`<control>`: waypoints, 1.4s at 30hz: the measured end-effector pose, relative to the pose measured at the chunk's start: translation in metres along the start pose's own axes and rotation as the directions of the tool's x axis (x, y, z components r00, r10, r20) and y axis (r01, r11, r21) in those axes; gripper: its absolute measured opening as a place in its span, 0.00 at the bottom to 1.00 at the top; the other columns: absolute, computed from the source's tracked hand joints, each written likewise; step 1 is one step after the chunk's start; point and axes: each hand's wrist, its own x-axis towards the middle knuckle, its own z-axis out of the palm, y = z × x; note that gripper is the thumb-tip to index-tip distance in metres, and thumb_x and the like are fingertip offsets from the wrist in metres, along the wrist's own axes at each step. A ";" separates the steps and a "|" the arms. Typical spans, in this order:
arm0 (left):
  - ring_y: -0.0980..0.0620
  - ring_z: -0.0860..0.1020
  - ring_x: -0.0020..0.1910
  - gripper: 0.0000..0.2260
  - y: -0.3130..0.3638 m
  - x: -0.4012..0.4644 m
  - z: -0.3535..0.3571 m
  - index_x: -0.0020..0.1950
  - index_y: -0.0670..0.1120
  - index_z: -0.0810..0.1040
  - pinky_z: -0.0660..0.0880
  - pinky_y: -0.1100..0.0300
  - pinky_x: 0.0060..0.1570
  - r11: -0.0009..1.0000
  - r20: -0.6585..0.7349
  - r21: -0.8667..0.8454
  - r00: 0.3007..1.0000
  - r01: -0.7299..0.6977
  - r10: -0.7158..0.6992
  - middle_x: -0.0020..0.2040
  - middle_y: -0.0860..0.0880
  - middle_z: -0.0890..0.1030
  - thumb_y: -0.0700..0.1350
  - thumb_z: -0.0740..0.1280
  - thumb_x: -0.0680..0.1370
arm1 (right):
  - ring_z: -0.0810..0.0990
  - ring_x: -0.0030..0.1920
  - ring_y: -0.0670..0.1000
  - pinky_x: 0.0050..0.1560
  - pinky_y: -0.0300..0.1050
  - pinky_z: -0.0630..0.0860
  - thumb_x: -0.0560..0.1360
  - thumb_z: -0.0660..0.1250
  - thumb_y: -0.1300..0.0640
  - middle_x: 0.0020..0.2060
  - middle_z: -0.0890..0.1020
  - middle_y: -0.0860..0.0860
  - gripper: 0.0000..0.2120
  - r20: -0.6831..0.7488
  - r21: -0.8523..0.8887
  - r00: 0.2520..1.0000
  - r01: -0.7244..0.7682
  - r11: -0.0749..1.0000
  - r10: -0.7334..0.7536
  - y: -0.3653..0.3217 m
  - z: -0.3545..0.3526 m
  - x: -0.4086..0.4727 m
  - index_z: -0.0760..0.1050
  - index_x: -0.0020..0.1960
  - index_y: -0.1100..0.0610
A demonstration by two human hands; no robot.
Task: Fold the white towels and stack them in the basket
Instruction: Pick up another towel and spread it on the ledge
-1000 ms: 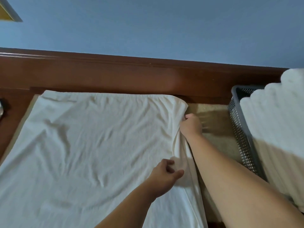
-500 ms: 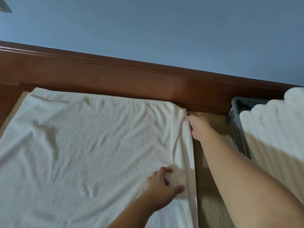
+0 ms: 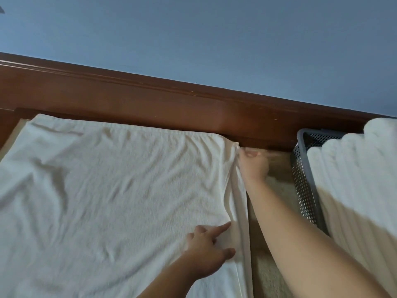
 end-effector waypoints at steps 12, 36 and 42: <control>0.42 0.62 0.79 0.42 -0.028 -0.003 -0.091 0.81 0.67 0.57 0.64 0.39 0.72 0.733 -0.528 0.672 0.761 0.104 0.377 0.82 0.50 0.61 0.79 0.62 0.69 | 0.84 0.46 0.57 0.54 0.54 0.83 0.74 0.75 0.59 0.48 0.84 0.57 0.10 0.298 0.056 0.920 -0.282 0.958 0.254 -0.015 0.023 -0.006 0.79 0.53 0.62; 0.33 0.34 0.81 0.54 -0.050 0.006 -0.128 0.80 0.68 0.35 0.43 0.20 0.71 0.646 -0.420 0.721 0.900 0.252 0.117 0.83 0.49 0.30 0.85 0.57 0.63 | 0.80 0.58 0.58 0.57 0.55 0.80 0.79 0.72 0.56 0.65 0.77 0.57 0.19 0.115 -0.450 0.986 0.160 0.878 -0.120 0.059 -0.065 -0.045 0.74 0.68 0.54; 0.45 0.40 0.84 0.45 -0.064 -0.022 -0.153 0.84 0.64 0.44 0.45 0.36 0.80 0.694 -0.323 0.713 0.926 0.102 0.196 0.85 0.52 0.37 0.79 0.56 0.73 | 0.43 0.84 0.49 0.80 0.50 0.54 0.86 0.58 0.46 0.84 0.44 0.44 0.30 0.755 -0.388 0.579 0.773 0.502 -0.308 0.046 -0.016 -0.125 0.49 0.85 0.43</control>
